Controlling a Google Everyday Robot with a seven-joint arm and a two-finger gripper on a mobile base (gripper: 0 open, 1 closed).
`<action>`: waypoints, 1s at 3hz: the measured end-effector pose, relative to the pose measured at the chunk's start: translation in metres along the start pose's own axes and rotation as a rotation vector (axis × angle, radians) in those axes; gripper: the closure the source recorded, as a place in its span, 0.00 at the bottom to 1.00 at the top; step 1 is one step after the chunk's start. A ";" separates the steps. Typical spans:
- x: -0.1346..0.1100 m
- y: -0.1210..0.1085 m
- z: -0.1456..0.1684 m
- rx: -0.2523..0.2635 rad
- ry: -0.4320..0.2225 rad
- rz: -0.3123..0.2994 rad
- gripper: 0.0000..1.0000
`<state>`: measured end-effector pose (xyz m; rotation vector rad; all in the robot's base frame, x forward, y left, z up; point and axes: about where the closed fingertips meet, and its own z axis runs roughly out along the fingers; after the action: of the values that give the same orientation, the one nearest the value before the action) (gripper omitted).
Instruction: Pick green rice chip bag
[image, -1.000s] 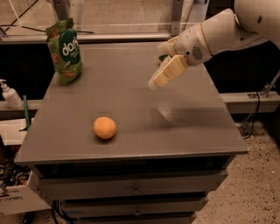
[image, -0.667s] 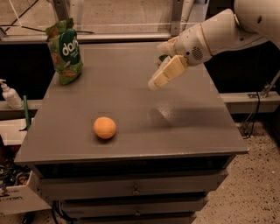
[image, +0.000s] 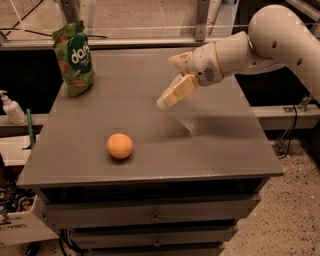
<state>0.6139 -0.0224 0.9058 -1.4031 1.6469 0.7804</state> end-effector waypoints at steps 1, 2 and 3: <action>-0.009 -0.024 0.034 0.043 -0.047 -0.019 0.00; -0.022 -0.057 0.072 0.106 -0.082 -0.004 0.00; -0.043 -0.084 0.113 0.131 -0.131 0.009 0.00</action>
Offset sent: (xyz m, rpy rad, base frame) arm 0.1276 0.0996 -0.0158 0.1233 -0.1001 -0.1869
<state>0.7200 0.0790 0.8942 -1.2285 1.5754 0.7396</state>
